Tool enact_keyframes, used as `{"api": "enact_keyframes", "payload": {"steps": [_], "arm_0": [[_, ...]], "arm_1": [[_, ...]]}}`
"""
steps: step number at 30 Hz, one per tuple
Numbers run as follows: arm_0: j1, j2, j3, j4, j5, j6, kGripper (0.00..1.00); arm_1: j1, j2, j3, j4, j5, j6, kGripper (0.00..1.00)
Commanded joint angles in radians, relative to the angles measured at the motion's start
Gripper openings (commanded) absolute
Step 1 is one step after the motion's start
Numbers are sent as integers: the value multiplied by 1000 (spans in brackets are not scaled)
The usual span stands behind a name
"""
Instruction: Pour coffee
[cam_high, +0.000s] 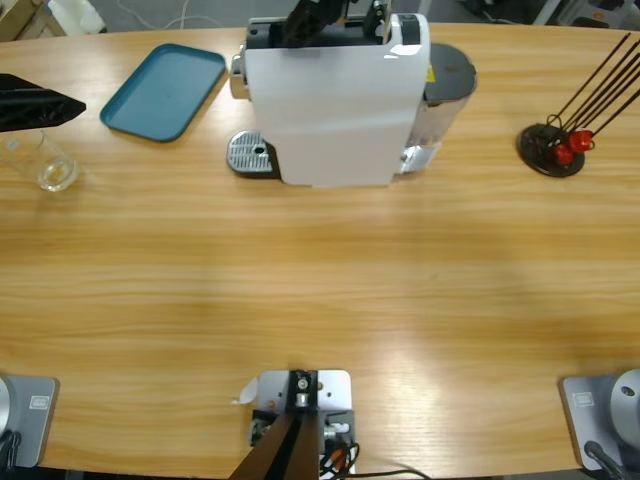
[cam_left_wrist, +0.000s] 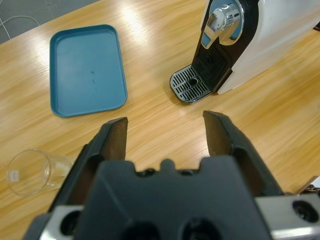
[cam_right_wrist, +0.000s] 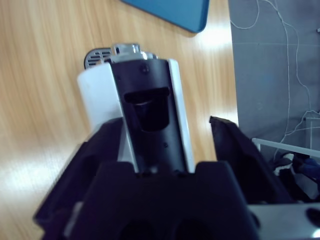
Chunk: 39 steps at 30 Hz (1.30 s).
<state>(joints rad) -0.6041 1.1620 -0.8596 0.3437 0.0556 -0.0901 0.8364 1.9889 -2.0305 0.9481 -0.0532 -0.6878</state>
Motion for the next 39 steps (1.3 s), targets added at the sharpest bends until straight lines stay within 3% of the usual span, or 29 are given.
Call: {"api": "enact_keyframes", "payload": {"steps": [1,5,9,11,12,14,15,17,18,20,21,22,23,24,25,28,32,34,37,39], "arm_0": [[-5,14,36,-1,-16,15,653],[-5,11,36,-2,-23,18,743],[-6,4,36,-1,-25,18,743],[-6,0,37,0,-26,18,743],[-6,-2,37,1,-26,18,743],[-6,-5,37,3,-26,18,743],[-6,-6,37,3,-26,18,743],[-6,-7,37,3,-26,18,743],[-6,-8,37,3,-26,18,743],[-8,-8,37,1,-28,17,743],[-8,-7,37,1,-29,17,743],[-8,-5,37,1,-32,17,743],[-9,-4,37,1,-34,17,743],[-10,-4,37,1,-34,17,743],[-10,-4,37,1,-34,17,743],[-10,0,37,1,-34,17,743],[-10,2,37,1,-34,17,739],[-10,-1,37,1,-34,18,738],[-10,0,37,1,-34,18,738],[-10,4,37,0,-34,18,738]], "arm_1": [[86,-118,-19,82,-19,118,1000],[99,-188,-4,128,-49,134,1000],[107,-222,-4,174,-196,114,983],[112,-248,-19,221,-293,185,986],[112,-275,-14,215,-284,227,965],[112,-331,39,144,-278,317,828],[112,-377,104,65,-281,364,710],[112,-458,239,-81,-320,429,374],[115,-477,269,-111,-332,446,353],[118,-489,274,-117,-298,459,725],[118,-494,278,-117,-282,465,765],[118,-499,285,-118,-285,475,723],[118,-505,297,-122,-290,483,493],[118,-508,307,-125,-292,485,127],[118,-513,318,-134,-297,495,0],[118,-533,393,-224,-326,528,0],[117,-594,555,-438,-294,608,0],[92,-625,614,-525,-235,621,0],[10,-645,632,-547,-66,611,0],[-22,-654,631,-519,-48,596,0]]}}
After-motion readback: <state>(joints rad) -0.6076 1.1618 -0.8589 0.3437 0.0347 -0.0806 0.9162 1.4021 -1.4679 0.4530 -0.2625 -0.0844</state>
